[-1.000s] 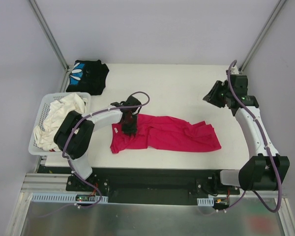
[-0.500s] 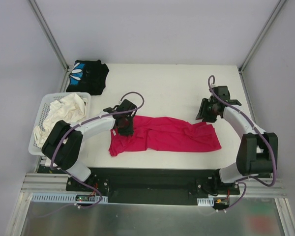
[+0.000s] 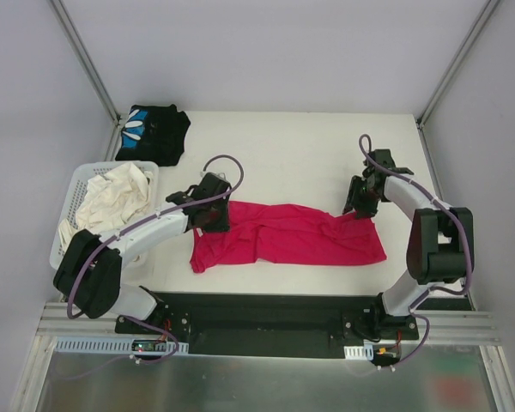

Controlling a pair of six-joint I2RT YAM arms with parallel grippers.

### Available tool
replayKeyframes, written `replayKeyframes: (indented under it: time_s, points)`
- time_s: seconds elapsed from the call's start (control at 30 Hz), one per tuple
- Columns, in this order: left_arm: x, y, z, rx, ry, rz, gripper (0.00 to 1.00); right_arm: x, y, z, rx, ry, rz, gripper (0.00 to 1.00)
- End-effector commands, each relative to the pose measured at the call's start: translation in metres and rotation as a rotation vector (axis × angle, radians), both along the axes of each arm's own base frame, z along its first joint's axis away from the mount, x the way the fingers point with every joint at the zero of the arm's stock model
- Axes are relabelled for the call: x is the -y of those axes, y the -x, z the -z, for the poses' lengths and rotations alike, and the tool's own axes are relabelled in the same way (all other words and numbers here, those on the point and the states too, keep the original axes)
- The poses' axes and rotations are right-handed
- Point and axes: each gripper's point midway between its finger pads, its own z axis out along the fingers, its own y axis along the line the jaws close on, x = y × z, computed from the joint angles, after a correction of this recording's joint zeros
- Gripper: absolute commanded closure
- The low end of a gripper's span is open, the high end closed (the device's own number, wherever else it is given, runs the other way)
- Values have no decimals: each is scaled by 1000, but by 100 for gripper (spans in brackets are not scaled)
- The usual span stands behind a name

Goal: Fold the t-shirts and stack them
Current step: Fold the other side of the tshirt into a rectangle

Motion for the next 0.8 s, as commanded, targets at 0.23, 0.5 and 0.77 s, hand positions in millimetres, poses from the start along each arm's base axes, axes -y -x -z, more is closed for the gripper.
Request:
replayKeyframes:
  time_s: [0.23,0.5,0.77]
  points:
    - [-11,-5,-14,105,-25,3,74,44,21,28,-38,220,85,53]
    - [-8,-1,-27,134,21,16,74,61,23,30,-21,309,117,53]
    - [-14,20,-31,141,72,22,73,80,5,27,8,335,161,53]
